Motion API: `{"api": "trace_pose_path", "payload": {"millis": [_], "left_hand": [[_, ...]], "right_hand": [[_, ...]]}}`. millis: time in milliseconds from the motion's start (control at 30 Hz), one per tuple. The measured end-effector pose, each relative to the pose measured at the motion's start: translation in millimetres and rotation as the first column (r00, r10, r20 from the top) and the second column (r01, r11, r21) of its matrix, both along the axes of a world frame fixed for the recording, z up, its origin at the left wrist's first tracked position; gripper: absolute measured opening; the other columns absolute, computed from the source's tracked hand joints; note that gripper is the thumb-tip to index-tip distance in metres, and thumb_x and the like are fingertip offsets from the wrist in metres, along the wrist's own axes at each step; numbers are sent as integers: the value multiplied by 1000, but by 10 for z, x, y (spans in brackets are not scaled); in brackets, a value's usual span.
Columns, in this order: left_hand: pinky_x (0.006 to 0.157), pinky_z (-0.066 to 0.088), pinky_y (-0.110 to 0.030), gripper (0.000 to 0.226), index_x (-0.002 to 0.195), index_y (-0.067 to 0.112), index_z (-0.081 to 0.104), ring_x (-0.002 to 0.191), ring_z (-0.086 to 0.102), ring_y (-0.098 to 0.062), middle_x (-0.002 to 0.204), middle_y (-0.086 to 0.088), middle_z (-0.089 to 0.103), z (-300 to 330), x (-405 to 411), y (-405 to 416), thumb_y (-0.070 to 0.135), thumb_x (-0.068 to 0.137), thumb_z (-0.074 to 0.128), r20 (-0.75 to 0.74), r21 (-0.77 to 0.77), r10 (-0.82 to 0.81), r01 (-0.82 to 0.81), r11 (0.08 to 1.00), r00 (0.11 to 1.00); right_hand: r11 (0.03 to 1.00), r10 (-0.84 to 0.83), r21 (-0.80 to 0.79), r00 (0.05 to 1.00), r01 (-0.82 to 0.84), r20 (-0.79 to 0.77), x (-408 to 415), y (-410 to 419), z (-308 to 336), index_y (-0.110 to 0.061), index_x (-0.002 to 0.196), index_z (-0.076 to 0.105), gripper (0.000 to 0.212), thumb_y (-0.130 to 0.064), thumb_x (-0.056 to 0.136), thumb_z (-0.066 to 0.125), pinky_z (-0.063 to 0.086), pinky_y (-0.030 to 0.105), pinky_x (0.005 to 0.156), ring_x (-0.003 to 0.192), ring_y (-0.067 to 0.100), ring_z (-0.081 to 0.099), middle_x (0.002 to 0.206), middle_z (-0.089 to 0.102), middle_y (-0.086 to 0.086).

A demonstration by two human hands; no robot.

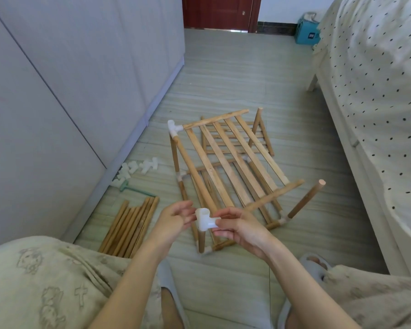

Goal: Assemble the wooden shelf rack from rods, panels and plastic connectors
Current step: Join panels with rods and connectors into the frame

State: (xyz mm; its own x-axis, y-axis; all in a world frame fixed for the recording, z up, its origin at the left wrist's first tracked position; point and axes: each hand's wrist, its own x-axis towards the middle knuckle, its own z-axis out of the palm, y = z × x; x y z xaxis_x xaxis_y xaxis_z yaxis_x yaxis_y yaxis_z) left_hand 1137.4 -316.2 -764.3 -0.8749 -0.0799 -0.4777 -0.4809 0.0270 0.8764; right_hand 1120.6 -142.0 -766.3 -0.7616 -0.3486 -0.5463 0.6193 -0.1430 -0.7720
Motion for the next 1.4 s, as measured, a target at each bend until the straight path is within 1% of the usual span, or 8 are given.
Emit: {"api": "trace_pose_path", "payload": {"millis": [133, 333, 533, 733, 933, 1100, 1267, 1400], "left_hand": [[69, 55, -21, 26, 122, 4, 54, 93, 66, -17, 108, -13, 65, -9, 30, 29, 7, 98, 45, 101, 9, -19, 18, 1000, 995], [68, 57, -24, 21, 96, 9, 64, 86, 69, -13, 94, -9, 70, -8, 15, 62, 28, 96, 53, 133, 52, 35, -42, 998, 990], [60, 54, -19, 23, 90, 6, 67, 76, 70, -11, 83, -6, 74, -18, 1, 67, 29, 87, 66, 202, 87, 8, -26, 996, 979], [55, 53, -18, 12, 84, 5, 64, 68, 70, -10, 73, -4, 73, -7, -39, 62, 15, 90, 62, 203, 119, 6, -31, 992, 979], [66, 56, -34, 10, 91, 9, 58, 89, 63, -19, 93, -9, 64, -41, -15, 106, 18, 92, 59, 205, 147, -10, -21, 989, 979], [84, 54, -44, 9, 95, 8, 53, 97, 59, -26, 108, -17, 57, -93, 6, 149, 17, 95, 54, 210, 196, 33, -75, 978, 977], [73, 54, -36, 11, 94, 9, 51, 89, 57, -24, 105, -18, 54, -158, 12, 195, 19, 97, 49, 190, 152, 31, -61, 987, 981], [74, 55, -38, 13, 94, 7, 51, 87, 57, -25, 100, -17, 53, -179, 21, 130, 19, 98, 49, 188, 144, 26, -54, 988, 982]], "right_hand": [[987, 89, 143, 990, -74, -105, 7, 5, 11, -4, 90, 62, 14, 8, 84, 60, 55, 20, 67, 71, 17, 65, 90, 60, 16], [935, 225, 324, 947, -145, -228, 28, -65, 60, -10, 88, 63, 13, 2, 82, 63, 49, 15, 62, 68, 9, 61, 86, 61, 10], [932, 236, 324, 949, -161, -210, 21, -70, 42, -6, 94, 63, 13, 1, 84, 62, 49, 16, 61, 65, 9, 58, 85, 61, 11], [903, 294, 393, 919, -177, -263, 29, -101, 9, -15, 86, 64, 13, -2, 82, 66, 48, 19, 60, 55, 4, 50, 68, 54, -2], [856, 388, 488, 834, -168, -393, 56, -68, -56, -17, 83, 61, 13, -5, 83, 67, 41, 30, 65, 66, 15, 44, 73, 50, 6], [850, 395, 508, 806, -139, -440, 65, -83, -125, -24, 76, 59, 21, -6, 84, 65, 36, 28, 60, 60, 11, 41, 64, 47, 1], [822, 421, 559, 775, -106, -472, 95, -99, -181, -27, 71, 56, 27, -5, 84, 65, 33, 15, 55, 53, 0, 39, 65, 44, -5], [816, 427, 569, 771, -103, -473, 119, -173, -216, -21, 74, 60, 18, -7, 85, 65, 34, 13, 58, 56, 0, 41, 74, 51, 0]]}}
